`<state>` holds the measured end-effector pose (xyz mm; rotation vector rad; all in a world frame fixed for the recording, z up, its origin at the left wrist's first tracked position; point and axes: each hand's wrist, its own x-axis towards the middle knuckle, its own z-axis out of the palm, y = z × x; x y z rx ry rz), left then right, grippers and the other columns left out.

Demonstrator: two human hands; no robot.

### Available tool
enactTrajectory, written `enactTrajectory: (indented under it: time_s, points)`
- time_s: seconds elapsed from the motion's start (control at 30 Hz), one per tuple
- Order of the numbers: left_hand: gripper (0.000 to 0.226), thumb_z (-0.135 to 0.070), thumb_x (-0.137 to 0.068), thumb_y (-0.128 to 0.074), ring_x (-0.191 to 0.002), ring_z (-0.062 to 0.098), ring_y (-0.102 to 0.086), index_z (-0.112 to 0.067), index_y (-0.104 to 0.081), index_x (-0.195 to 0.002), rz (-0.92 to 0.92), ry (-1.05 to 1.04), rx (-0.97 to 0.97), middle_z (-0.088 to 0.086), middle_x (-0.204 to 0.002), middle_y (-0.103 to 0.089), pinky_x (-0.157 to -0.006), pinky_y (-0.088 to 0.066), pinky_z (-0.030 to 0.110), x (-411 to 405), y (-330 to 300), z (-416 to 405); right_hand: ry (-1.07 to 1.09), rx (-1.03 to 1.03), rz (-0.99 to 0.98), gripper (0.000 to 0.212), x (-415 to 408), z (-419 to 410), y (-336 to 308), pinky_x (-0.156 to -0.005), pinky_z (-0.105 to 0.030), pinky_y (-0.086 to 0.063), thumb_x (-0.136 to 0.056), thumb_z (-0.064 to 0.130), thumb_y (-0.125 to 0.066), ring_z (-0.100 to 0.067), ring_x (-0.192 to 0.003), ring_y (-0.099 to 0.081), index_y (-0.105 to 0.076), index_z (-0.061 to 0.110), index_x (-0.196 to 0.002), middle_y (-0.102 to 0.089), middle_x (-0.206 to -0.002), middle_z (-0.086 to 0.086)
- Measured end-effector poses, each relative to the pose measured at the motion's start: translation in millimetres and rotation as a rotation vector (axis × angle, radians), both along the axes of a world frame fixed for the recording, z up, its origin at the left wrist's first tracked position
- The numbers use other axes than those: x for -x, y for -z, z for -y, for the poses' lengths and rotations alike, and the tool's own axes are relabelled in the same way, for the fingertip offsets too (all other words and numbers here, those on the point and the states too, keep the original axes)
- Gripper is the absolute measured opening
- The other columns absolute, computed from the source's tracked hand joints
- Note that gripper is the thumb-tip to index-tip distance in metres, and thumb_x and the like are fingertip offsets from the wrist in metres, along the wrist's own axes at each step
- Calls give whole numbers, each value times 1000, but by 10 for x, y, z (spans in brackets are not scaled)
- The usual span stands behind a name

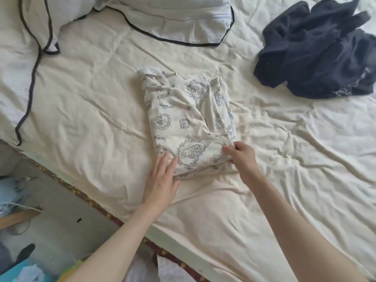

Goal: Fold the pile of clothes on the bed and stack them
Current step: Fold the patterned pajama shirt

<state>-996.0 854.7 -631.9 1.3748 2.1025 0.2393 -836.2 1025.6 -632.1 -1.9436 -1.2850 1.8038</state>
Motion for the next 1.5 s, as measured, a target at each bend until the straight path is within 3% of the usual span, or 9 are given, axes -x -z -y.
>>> enactTrajectory:
  time_s: [0.1, 0.2, 0.37, 0.53, 0.7, 0.87, 1.0, 1.3, 1.5]
  points:
    - [65, -28, -95, -53, -143, 20, 15, -17, -19, -150, 13, 90, -14, 5, -158, -1, -113, 5, 23, -66, 37, -31, -18, -121, 33, 24, -175, 42, -23, -56, -26, -36, -83, 8, -63, -16, -61, -37, -46, 9, -65, -37, -61, -3]
    - [53, -24, -95, -54, -146, 22, -1, -14, -36, -144, 91, -3, -75, 7, -157, -17, -113, 0, 21, -127, 39, -81, -58, -160, 123, 26, -342, 169, 10, -49, -23, -25, -85, 10, -62, -11, -56, -31, -46, 10, -64, -36, -58, 3]
    - [40, -6, -88, -62, -125, 27, -44, 0, -50, -125, 243, -589, -153, 11, -127, -47, -104, -26, 14, -67, 114, -131, -54, -145, 271, 23, -293, 147, 177, -50, -22, -25, -82, 10, -64, -16, -71, -39, -50, 5, -64, -44, -77, -8]
    - [44, -21, -92, -60, -108, 17, -59, 1, -48, -128, 833, -1172, 94, 8, -121, -61, -94, -46, 26, 91, 195, -246, 94, 50, 137, 21, -253, 74, 204, -48, -21, -33, -83, 18, -68, -16, -61, -45, -51, 11, -72, -49, -71, -7]
    - [30, -9, -90, -60, -90, 25, -63, 1, -54, -117, 972, -1155, 149, 15, -107, -66, -86, -50, 40, 244, 95, -244, 120, 173, 76, 35, -266, 78, 181, -59, -25, -50, -87, 13, -65, -26, -83, -63, -59, -7, -114, -64, -98, -17]
    - [15, -10, -91, -59, -81, 20, -66, -4, -58, -105, 1006, -1117, 207, 10, -94, -68, -72, -56, 34, 332, -135, 53, 7, 104, 187, 17, -312, 399, 40, -60, -35, -36, -84, 11, -65, -22, -66, -46, -60, -3, -77, -49, -71, -11]
    - [23, -10, -91, -59, -95, 27, -63, -1, -59, -112, 1027, -1132, 374, 17, -107, -67, -83, -52, 40, 338, -282, 485, -20, 178, 203, 34, -509, 950, -74, -50, -28, -28, -83, 8, -65, -17, -54, -38, -45, 9, -56, -40, -55, -2]
    - [42, -15, -84, -69, -80, 26, -68, -6, -48, -119, 915, -1181, 436, 17, -106, -66, -56, -56, 35, 307, -532, 783, 95, 217, 163, 28, -699, 1245, -540, -56, -29, -40, -79, 19, -75, -17, -65, -58, -52, 20, -94, -63, -78, -5]
    - [4, -12, -96, -50, -62, 20, -64, -11, -53, -94, 778, -1046, 382, 14, -82, -65, -47, -55, 25, 781, -633, 39, 20, -31, 70, 10, -196, 510, -675, -58, -25, -46, -87, 14, -63, -15, -67, -60, -65, 12, -97, -64, -76, -3]
